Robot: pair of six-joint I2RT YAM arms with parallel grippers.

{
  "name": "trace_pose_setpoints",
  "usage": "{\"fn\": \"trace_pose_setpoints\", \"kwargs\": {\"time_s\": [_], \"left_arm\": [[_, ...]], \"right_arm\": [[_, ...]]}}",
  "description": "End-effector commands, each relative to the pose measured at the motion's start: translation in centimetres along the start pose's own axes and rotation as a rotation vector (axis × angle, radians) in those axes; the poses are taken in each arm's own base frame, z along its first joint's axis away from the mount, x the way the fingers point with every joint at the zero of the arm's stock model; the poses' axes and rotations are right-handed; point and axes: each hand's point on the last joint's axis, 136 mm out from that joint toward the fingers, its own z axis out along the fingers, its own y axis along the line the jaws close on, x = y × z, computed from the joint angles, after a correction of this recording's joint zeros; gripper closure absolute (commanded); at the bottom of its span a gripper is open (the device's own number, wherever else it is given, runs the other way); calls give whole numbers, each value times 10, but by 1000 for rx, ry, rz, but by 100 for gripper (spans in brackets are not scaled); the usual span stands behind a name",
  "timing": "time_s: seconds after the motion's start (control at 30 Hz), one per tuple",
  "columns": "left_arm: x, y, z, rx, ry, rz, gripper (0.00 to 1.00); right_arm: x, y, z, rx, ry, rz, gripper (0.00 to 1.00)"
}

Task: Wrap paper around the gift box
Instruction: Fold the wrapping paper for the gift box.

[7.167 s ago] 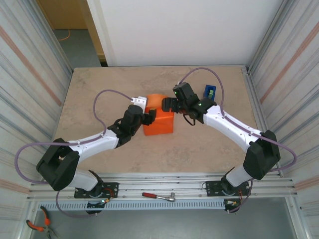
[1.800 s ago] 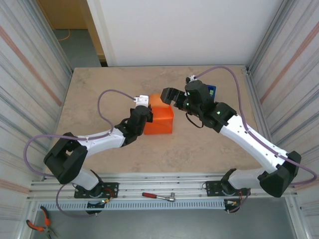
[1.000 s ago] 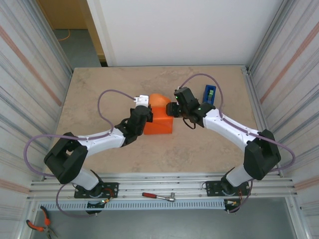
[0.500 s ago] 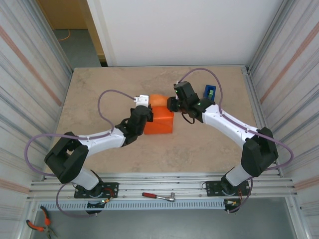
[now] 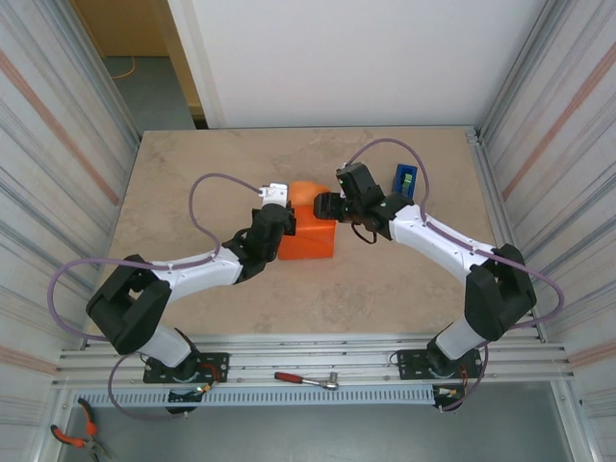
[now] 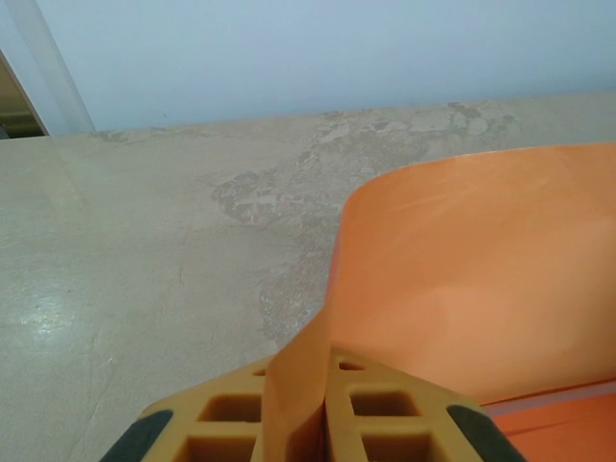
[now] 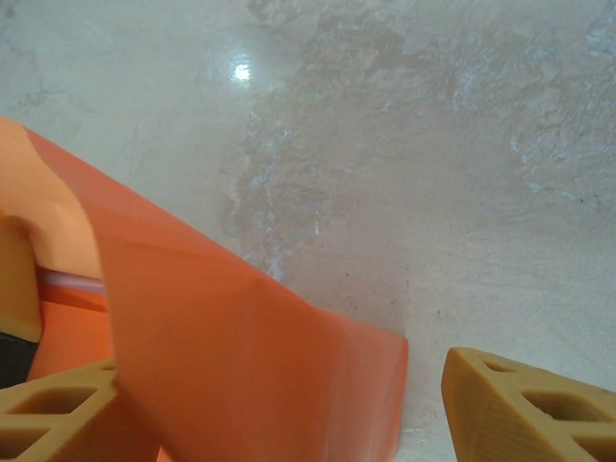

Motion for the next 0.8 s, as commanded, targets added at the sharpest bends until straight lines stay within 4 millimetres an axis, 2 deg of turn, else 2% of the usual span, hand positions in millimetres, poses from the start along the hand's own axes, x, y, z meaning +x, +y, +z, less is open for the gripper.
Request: {"fn": "trace_pose_setpoints", "kwargs": {"time_s": [0.0,0.2,0.4,0.53,0.77], "left_arm": [[28,-4,3,34,104,62,79],[-7,9,-12,102,90,-25,56],[-33,35,-36,125,55,-105,45],[-36,41,-46,132,35,-119,43],[-28,24,-46,207,47,-118,41]], "right_arm": [[14,-3,13,10,35,32,29],[26,-11,21,40,53,56,33],[34,-14,24,50,62,73,35],[38,-15,26,61,65,74,36],[45,-22,26,100,74,74,37]]}}
